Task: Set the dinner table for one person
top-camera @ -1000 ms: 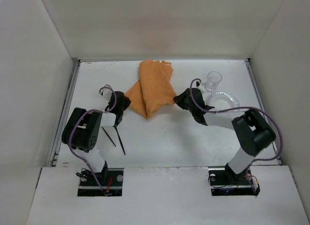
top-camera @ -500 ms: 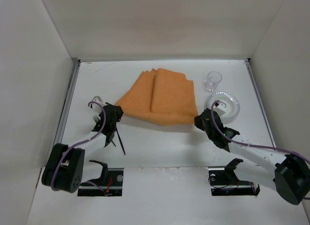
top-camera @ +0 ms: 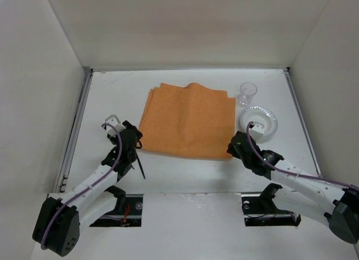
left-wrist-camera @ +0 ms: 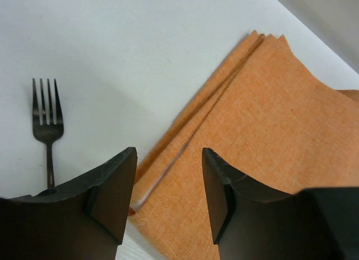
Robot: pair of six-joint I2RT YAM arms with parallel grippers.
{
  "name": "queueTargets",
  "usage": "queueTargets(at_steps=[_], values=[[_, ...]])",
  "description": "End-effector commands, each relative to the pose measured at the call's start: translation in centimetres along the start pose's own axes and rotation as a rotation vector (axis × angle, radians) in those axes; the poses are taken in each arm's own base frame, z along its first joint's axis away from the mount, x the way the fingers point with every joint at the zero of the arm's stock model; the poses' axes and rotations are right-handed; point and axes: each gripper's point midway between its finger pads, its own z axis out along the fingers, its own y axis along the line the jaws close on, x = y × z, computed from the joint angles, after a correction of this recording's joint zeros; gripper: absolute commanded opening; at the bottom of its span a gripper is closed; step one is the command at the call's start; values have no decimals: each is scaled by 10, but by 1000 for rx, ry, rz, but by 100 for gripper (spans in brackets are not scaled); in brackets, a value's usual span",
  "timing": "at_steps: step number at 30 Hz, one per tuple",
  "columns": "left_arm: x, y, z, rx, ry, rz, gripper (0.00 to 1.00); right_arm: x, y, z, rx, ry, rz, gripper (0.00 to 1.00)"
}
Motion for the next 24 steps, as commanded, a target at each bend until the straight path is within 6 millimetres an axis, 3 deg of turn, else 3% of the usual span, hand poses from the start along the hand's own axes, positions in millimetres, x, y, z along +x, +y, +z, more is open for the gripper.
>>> queueTargets(at_steps=[1,2,6,9,13,17,21,24], values=[[-26,-12,2,-17,-59,80,49,-22,9,-14,-8,-47,-73,58],[-25,-17,4,-8,-51,82,49,-27,13,-15,-17,-60,-79,67],[-1,-57,12,96,53,115,51,-50,35,-4,-61,-127,-102,71],[25,-93,21,180,157,139,53,-46,58,21,-102,-88,-125,70],[50,-130,46,238,254,158,58,-38,55,58,-39,-48,-128,68],[67,-144,85,209,294,167,59,-36,35,72,45,-55,-119,68],[89,-157,119,205,366,147,59,-38,29,83,78,-42,-110,64],[101,-146,138,161,395,95,53,-43,29,91,93,-35,-112,60]])
